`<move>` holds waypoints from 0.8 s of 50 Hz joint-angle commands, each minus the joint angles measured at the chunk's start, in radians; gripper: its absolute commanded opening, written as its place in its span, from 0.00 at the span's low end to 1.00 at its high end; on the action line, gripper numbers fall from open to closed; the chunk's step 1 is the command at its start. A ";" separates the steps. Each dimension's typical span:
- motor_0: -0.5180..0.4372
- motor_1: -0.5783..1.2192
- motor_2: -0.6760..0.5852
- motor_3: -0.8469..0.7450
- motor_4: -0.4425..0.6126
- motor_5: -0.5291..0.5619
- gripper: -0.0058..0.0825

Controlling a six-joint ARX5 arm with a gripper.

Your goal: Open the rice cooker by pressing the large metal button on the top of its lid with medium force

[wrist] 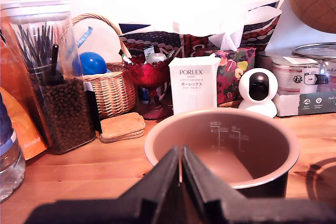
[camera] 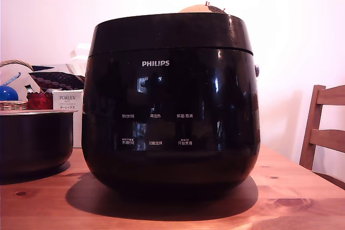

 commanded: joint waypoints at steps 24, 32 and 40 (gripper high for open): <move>0.029 -0.014 -0.043 0.145 0.165 -0.032 0.04; 0.029 -0.014 -0.043 0.256 0.246 -0.042 0.04; 0.029 -0.014 -0.042 0.330 0.287 -0.099 0.04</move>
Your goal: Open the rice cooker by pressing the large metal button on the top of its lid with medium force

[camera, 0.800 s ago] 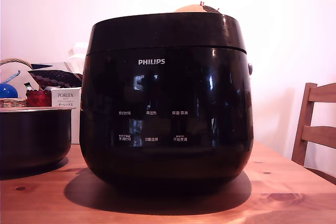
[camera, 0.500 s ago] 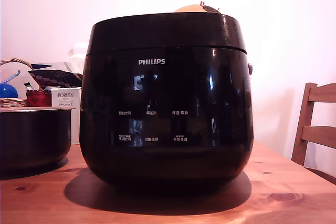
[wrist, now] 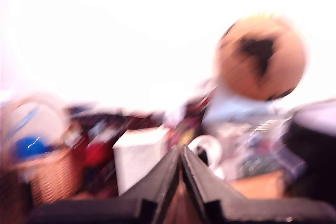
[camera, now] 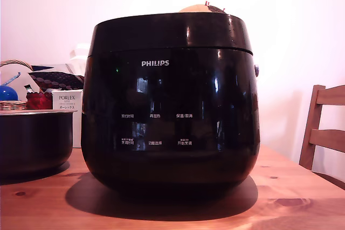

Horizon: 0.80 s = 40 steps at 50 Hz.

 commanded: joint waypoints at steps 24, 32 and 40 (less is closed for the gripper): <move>-0.049 -0.003 0.166 -0.081 0.329 -0.248 0.04; -0.085 0.056 0.241 -0.115 0.421 -0.284 0.04; -0.137 0.155 0.289 -0.114 0.483 -0.300 0.04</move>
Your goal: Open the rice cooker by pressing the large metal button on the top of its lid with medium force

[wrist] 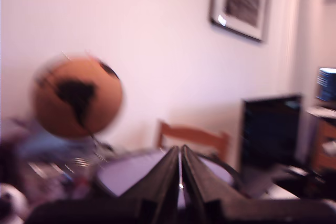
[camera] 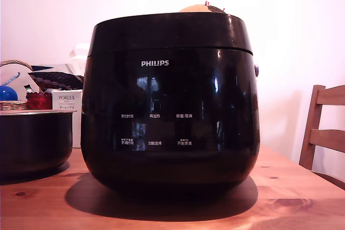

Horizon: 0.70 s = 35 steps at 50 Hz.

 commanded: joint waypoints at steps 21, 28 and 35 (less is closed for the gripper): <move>-0.251 0.322 0.042 0.160 -0.053 0.011 0.04; -0.362 0.413 0.046 0.211 -0.154 0.041 0.04; -0.480 0.511 0.063 0.245 -0.277 0.090 0.04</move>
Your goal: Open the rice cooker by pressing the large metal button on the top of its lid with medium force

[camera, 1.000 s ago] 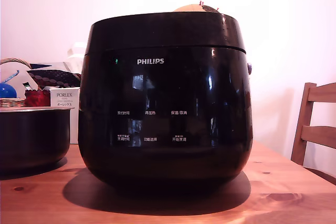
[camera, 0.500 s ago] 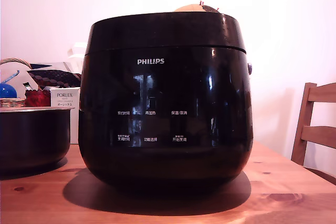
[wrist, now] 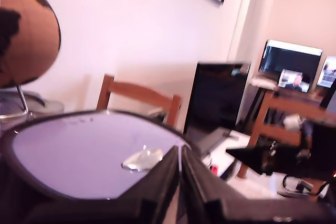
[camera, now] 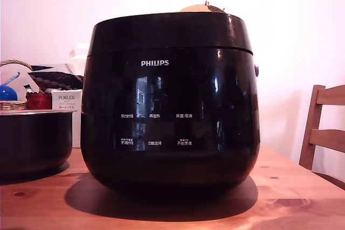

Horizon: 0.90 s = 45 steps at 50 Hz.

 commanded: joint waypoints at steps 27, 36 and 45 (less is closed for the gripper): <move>-0.362 0.364 0.149 0.095 -0.519 0.227 0.04; -0.417 0.470 0.191 0.094 -0.660 0.261 0.04; -0.441 0.541 0.235 0.076 -0.763 0.261 0.04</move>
